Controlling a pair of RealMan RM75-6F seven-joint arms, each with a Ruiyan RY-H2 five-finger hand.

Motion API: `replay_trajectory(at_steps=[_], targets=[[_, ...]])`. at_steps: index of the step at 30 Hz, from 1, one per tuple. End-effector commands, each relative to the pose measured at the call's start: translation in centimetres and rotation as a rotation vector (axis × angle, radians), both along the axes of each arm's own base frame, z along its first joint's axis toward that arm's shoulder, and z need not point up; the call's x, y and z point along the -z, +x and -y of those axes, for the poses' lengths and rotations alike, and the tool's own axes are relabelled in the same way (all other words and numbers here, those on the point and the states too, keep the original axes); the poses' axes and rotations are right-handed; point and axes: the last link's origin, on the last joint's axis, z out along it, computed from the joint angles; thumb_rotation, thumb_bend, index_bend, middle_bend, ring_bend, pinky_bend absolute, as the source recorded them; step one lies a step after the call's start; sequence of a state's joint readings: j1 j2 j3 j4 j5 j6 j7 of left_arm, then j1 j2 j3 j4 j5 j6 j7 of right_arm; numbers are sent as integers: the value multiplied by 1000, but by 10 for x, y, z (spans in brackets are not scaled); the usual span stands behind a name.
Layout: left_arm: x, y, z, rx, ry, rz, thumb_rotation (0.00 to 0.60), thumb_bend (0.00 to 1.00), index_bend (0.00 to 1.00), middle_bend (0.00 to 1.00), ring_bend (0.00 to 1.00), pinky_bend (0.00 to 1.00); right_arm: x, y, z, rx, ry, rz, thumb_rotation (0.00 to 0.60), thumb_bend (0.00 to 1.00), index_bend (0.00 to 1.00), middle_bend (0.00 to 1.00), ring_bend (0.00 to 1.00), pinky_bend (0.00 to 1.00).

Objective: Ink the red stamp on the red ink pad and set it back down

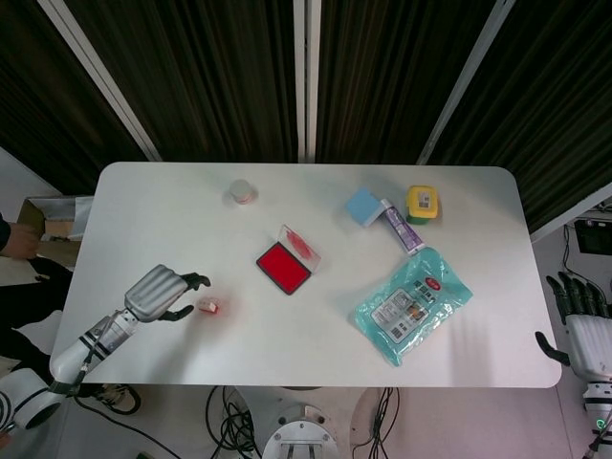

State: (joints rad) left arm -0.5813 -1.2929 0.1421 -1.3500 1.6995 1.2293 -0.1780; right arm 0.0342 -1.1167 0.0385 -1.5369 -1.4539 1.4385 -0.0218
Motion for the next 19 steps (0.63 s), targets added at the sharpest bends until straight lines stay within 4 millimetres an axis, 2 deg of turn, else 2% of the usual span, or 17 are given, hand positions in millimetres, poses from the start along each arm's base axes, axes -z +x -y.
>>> replay_trajectory(at_steps=[1,2,3,4,6,7,8,11,19], targets=[[-69,1,27,9,366,209,600,293,394,498,662,805,0,-1,-1,0,0,4,600,199,0,0,0,0],[-80,-7,35,-11,437,237,576,293,388,478,544,711,1,-1,-1,-2,0,5,600,200,0,0,0,0],[-85,-16,42,-40,470,229,523,289,375,446,464,632,1,0,-1,-4,-1,6,600,200,0,0,0,0],[-88,-26,49,-84,484,192,390,274,333,365,343,495,1,0,-1,-6,-2,7,600,200,0,0,0,0],[-94,-47,65,-199,474,74,97,231,215,184,161,287,1,1,-2,-14,-8,12,600,200,0,0,0,0],[-95,-52,70,-233,467,55,18,214,166,123,107,230,2,2,-2,-19,-13,17,600,200,0,0,0,0],[-96,-58,77,-268,458,45,0,207,142,102,86,209,2,3,-2,-32,-23,24,600,199,0,0,0,0],[-101,-71,90,-324,462,15,0,205,135,98,81,201,3,7,-5,-68,-44,39,600,199,0,0,0,0],[-110,-78,102,-330,489,-12,0,206,133,96,82,201,4,10,-8,-99,-49,41,600,200,0,0,0,0]])
